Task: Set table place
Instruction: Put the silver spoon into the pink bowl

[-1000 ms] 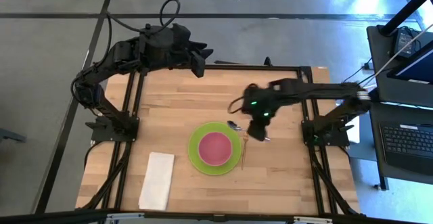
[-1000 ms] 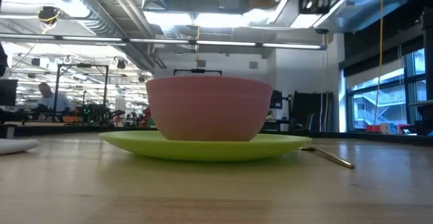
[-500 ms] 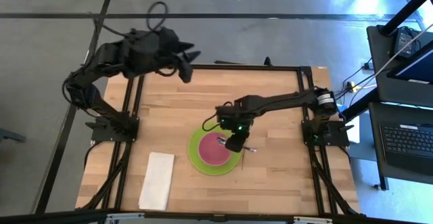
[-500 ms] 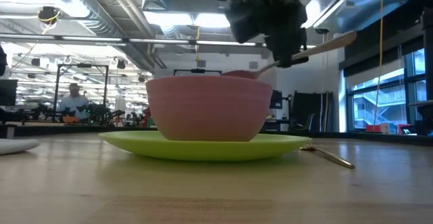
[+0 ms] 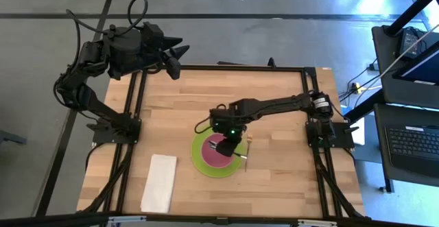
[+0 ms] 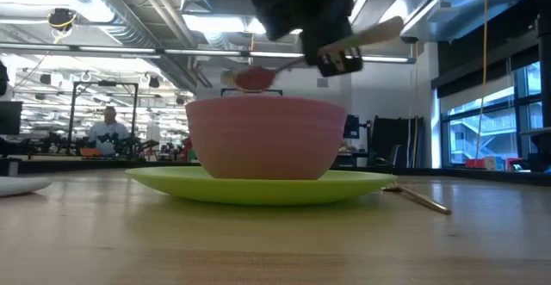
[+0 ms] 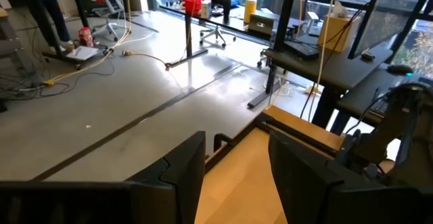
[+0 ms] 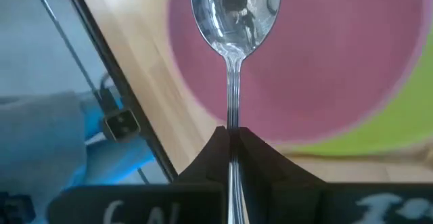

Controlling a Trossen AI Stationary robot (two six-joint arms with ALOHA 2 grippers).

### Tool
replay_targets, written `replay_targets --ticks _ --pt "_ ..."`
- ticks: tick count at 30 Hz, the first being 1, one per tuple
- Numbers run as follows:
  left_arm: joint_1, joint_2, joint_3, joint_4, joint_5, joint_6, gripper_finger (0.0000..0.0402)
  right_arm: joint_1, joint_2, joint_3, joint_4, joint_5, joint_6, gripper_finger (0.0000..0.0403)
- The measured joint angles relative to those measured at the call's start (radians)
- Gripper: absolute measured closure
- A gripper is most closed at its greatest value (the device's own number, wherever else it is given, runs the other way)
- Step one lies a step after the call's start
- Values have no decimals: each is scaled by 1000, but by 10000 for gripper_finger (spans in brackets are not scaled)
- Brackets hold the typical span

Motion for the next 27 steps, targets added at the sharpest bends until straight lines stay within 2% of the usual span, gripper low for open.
replay_targets --ticks 4,9,15,19,27 --pt "-1 7 0 -4 9 -5 245 0 106 127 -145 18 6 385" --pt "-3 6 0 -24 14 -8 245 10 245 348 -427 34 -127 385" --pt "-8 7 0 -30 14 -8 245 13 353 547 -520 34 -159 385" --pt "-14 7 0 -37 15 -8 245 17 409 603 -529 21 -150 385" --pt "-23 7 0 -47 15 -8 245 17 453 606 -560 20 -173 385"
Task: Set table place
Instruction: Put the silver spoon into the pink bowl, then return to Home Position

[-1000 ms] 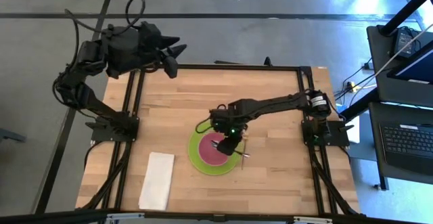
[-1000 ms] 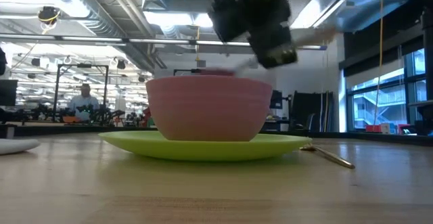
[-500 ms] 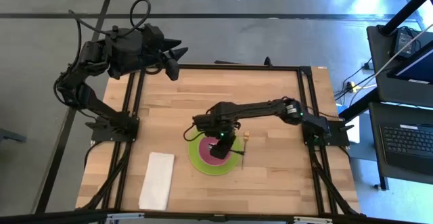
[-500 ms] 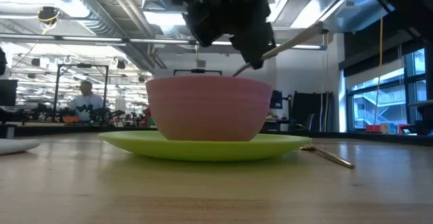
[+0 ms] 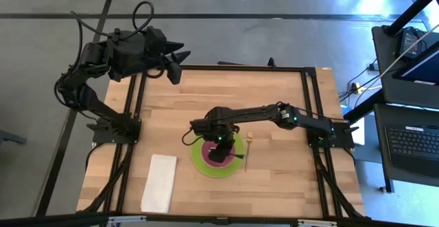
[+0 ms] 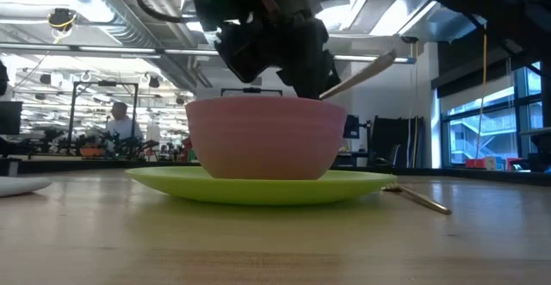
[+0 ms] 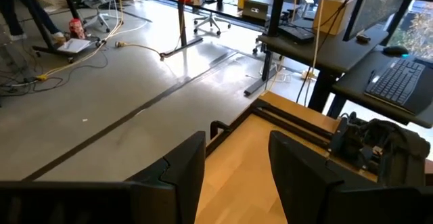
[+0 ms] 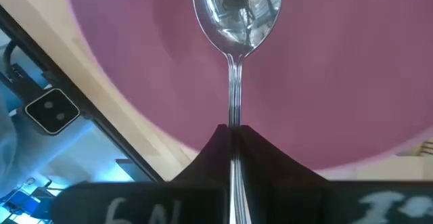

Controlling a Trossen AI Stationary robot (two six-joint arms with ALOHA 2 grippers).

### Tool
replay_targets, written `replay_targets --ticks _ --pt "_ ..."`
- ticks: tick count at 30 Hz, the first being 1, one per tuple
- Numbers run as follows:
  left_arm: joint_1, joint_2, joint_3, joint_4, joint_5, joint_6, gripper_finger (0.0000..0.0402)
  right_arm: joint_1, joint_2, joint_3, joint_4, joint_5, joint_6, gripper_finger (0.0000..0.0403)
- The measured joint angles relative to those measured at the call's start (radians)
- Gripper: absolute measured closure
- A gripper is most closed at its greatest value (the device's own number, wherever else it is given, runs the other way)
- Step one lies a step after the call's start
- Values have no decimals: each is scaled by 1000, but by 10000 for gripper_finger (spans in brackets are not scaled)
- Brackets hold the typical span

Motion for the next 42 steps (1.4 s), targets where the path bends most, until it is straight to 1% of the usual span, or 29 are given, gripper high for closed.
replay_targets --ticks 5,12,16,23,29,36,38,42 --pt "0 0 0 -1 0 0 245 1 -1 -1 7 -1 1 385" --pt "0 0 0 -1 0 -1 245 4 -1 -78 47 -1 4 385" --pt "0 0 0 -1 0 1 245 10 -1 -91 66 2 2 384" --pt "0 0 0 -18 0 4 245 12 -1 -94 118 -1 4 337" --pt "0 0 0 -49 0 0 245 8 -1 -93 127 -1 -2 328" --pt "0 0 0 -48 0 -2 245 -20 -3 9 25 0 -68 326" --pt "0 0 0 -46 0 -14 245 -30 -40 -10 37 -11 -63 325" --pt "0 0 0 -46 0 -21 245 -41 -106 8 16 -27 -74 325"
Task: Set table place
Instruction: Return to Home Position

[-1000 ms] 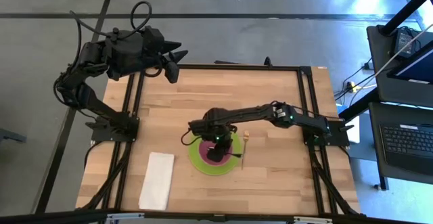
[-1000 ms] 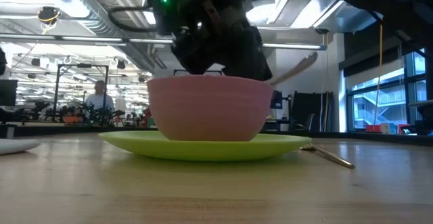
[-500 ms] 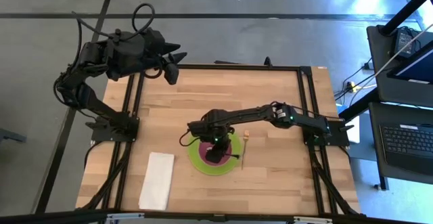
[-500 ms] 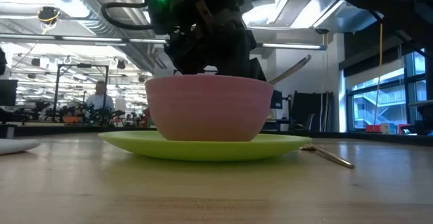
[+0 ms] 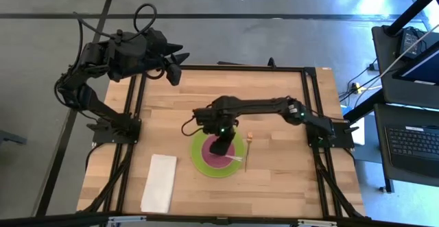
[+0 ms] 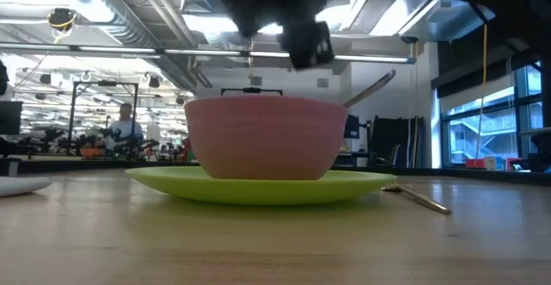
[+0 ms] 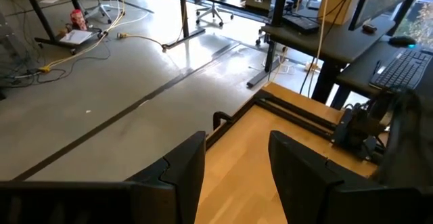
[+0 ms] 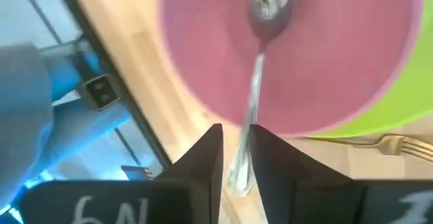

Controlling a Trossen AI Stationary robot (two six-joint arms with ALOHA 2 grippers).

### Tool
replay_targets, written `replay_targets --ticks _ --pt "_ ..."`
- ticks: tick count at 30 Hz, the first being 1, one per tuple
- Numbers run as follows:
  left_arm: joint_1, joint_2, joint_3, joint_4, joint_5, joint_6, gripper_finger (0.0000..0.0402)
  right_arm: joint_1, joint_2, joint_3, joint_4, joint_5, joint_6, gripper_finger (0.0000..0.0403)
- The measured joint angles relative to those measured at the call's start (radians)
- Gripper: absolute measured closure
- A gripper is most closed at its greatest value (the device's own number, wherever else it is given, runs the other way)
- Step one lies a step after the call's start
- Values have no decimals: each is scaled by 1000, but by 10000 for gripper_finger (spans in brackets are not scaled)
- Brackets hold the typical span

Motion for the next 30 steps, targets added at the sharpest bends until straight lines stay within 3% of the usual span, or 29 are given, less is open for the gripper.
replay_targets --ticks 5,12,15,19,21,25,27,30 --pt "0 -3 0 0 -6 3 245 -11 -152 -1 14 70 -2 325" --pt "0 -45 0 -18 -13 151 245 -26 -489 0 -16 333 -97 325" --pt "0 -82 0 -50 -11 125 245 -27 -643 0 -17 415 -106 325" --pt "0 -150 0 -89 19 0 245 -27 -843 0 -18 432 -132 325" --pt "0 -190 0 -139 20 11 245 -27 -939 0 -18 432 -162 325" --pt "0 -274 0 -338 20 54 245 -26 -1116 0 -19 437 -189 325" --pt "0 -322 0 -434 15 -18 245 -26 -1193 -5 -20 438 -200 324" --pt "0 -421 -32 -414 -16 -98 245 -26 -1304 -22 -20 438 -242 324"
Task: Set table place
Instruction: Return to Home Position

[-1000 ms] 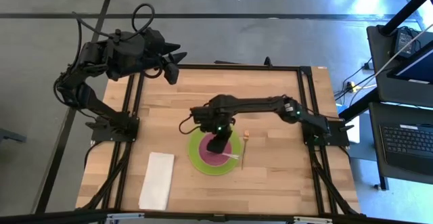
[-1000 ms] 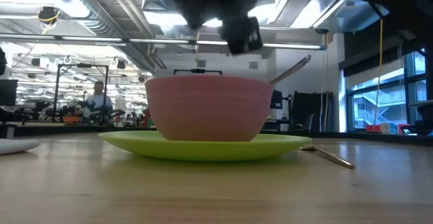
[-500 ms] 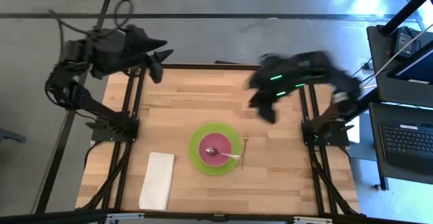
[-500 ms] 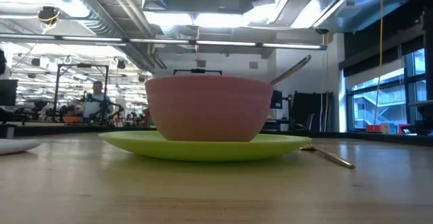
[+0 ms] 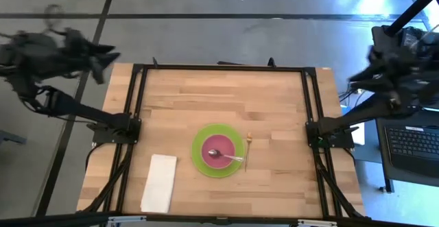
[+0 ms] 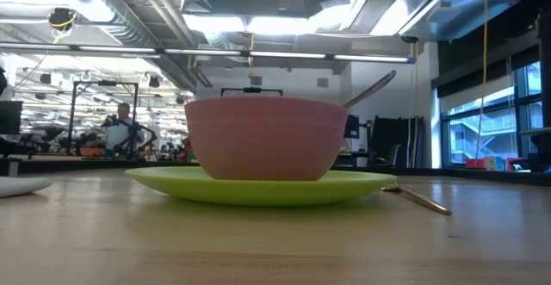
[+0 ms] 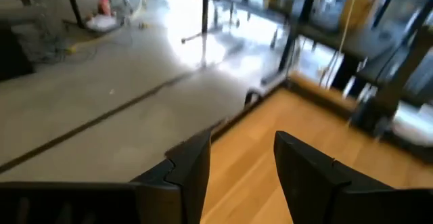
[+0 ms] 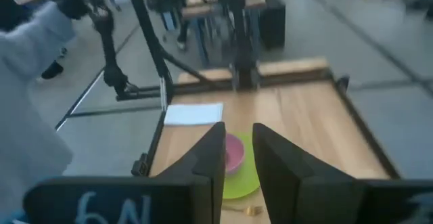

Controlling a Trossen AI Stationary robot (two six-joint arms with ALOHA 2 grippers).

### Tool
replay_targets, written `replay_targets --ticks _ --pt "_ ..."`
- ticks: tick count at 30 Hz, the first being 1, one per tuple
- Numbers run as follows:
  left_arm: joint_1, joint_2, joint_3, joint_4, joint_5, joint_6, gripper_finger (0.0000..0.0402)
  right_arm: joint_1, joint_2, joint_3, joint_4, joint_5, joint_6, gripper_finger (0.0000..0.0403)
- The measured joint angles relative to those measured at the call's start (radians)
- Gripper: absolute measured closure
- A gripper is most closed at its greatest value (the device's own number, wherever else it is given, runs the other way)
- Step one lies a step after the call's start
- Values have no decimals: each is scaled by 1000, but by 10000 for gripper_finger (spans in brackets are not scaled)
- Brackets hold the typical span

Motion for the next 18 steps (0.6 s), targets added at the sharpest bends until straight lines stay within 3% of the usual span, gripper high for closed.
replay_targets --ticks 5,11,15,18 --pt "1 -149 -93 29 -104 3 245 0 -170 -80 18 62 -75 324" --pt "1 -339 -284 19 -169 -111 245 0 -345 -300 63 69 -47 324" --pt "1 -462 -514 97 -134 -187 245 0 -468 -521 178 63 -44 324" --pt "1 -555 -721 309 -13 -156 245 0 -559 -718 357 14 -47 324"
